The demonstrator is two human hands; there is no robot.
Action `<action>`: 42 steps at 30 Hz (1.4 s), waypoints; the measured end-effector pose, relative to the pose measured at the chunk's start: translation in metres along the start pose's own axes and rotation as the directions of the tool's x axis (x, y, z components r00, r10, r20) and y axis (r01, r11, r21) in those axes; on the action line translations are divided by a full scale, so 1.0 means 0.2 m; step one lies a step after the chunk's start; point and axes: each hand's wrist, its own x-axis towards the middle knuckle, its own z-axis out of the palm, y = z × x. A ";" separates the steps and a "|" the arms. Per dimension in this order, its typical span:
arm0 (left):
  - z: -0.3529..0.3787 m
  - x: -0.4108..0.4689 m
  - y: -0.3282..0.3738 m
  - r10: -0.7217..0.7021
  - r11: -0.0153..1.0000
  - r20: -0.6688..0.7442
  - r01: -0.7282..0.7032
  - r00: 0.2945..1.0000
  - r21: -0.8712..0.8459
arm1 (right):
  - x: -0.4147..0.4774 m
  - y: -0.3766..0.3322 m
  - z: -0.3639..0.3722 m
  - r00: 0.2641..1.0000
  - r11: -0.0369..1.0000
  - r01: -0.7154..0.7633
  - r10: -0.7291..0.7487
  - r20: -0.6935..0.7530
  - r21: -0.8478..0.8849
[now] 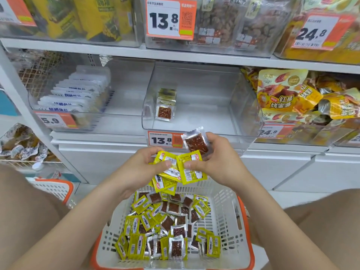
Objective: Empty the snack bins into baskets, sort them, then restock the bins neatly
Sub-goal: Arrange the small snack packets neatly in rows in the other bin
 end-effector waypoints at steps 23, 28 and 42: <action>0.01 0.02 0.02 -0.011 0.985 -0.093 -0.005 0.996 -0.174 | -0.08 -0.02 0.08 0.978 0.928 0.207 -0.189 0.087 -0.310; 0.00 0.00 0.02 -0.055 0.978 -0.037 0.046 0.998 -0.204 | -0.03 0.02 0.09 0.986 0.986 0.037 -0.063 -0.156 -0.162; -0.03 -0.01 0.02 0.239 0.816 0.001 -0.202 0.971 0.542 | -0.02 0.03 0.05 0.993 0.953 0.073 -0.096 -0.064 -0.295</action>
